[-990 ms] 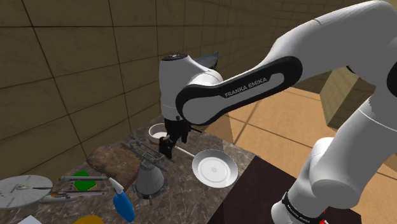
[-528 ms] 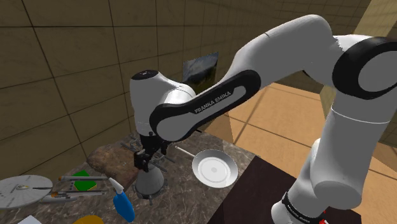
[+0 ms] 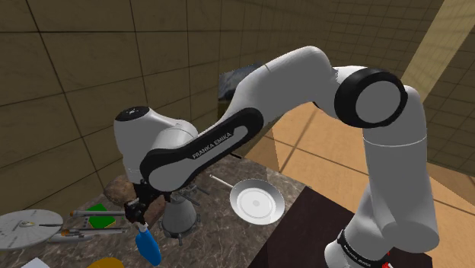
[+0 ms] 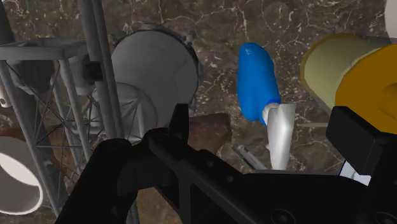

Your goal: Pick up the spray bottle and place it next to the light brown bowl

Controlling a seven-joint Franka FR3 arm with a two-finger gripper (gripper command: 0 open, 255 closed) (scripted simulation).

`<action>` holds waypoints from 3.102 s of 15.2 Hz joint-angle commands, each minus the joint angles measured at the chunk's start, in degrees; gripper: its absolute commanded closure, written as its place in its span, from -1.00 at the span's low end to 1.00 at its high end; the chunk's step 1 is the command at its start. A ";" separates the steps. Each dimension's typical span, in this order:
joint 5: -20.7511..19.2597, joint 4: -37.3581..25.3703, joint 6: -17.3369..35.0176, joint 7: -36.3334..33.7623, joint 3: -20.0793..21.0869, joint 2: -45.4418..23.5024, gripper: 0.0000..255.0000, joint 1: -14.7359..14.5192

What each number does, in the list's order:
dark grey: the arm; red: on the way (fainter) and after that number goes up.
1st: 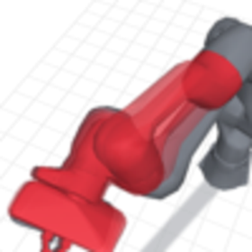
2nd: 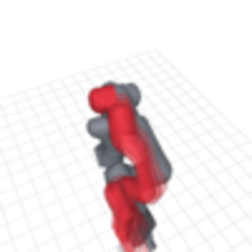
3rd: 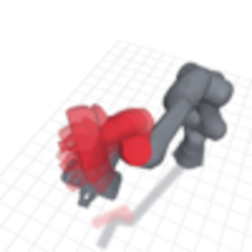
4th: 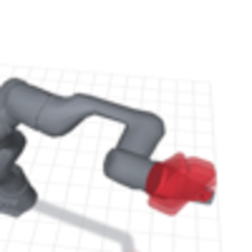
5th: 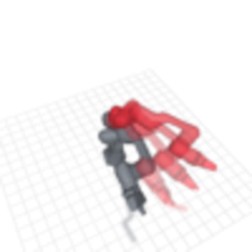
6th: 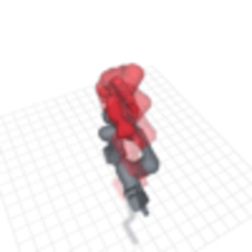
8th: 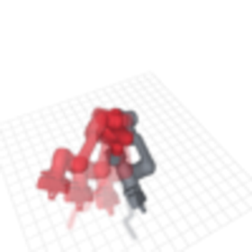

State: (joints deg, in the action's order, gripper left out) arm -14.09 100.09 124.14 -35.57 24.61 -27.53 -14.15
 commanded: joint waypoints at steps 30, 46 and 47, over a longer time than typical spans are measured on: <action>-3.34 -9.76 1.23 -2.58 -1.99 -11.14 1.00 -4.34; -0.67 -13.15 -7.73 -0.95 -0.16 -5.27 1.00 -3.43; -0.52 -13.49 -8.33 -0.86 -0.08 -4.98 1.00 -3.41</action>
State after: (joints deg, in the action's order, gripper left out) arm -14.80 86.90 116.51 -36.51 24.40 -32.94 -17.59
